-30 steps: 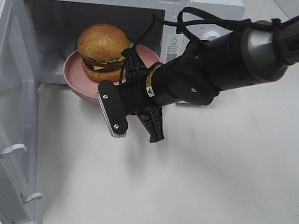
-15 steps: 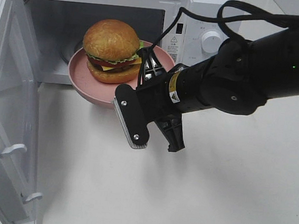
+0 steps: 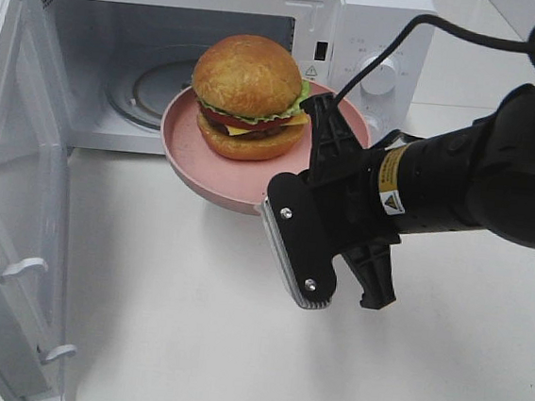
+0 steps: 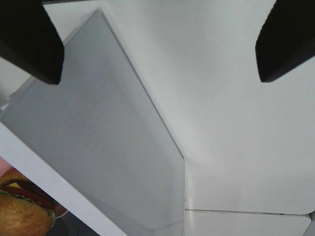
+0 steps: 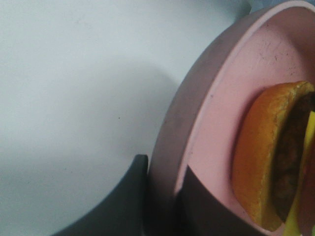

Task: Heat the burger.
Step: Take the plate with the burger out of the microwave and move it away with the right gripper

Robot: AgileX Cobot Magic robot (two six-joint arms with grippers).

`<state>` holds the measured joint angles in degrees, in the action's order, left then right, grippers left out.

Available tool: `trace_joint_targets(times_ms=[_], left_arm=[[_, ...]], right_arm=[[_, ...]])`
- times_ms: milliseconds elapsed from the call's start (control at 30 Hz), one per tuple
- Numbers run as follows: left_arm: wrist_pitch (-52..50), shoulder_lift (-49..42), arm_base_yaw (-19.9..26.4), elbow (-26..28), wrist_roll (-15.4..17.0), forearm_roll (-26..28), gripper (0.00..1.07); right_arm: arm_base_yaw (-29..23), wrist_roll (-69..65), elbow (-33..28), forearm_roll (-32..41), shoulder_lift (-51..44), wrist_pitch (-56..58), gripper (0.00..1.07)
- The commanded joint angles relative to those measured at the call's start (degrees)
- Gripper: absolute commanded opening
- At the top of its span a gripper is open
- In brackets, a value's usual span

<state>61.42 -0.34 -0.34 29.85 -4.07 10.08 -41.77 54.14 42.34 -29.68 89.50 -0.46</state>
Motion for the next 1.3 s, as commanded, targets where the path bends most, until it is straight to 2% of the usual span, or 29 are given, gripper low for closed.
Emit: trace_joint_targets(times_ms=[33,433,967,1067,1300], left_arm=[[-0.11,-0.29,-0.06,-0.06,-0.17,0.23,0.98],[-0.11,-0.29,-0.06,-0.06,-0.17,0.23,0.98],[-0.11,-0.29,-0.06,-0.06,-0.17,0.23,0.98],[-0.11,-0.29,-0.06,-0.06,-0.17,0.23,0.98],[-0.11,-0.29,-0.06,-0.06,-0.17,0.23,0.98]], right_arm=[[0.11,0.29,-1.03,0.11,-3.21,-3.09,0.0],[0.11,-0.46,-9.8,0.29,-15.7,1.95,0.0],[0.11,-8.65,-16.5,-0.17,-29.45,11.97,0.0],[0.11,-11.63,-17.07,-0.52,-31.91,15.18,0.0],[0.11,-25.78,-17.02,-7.33,-34.55,23.43,0.0]])
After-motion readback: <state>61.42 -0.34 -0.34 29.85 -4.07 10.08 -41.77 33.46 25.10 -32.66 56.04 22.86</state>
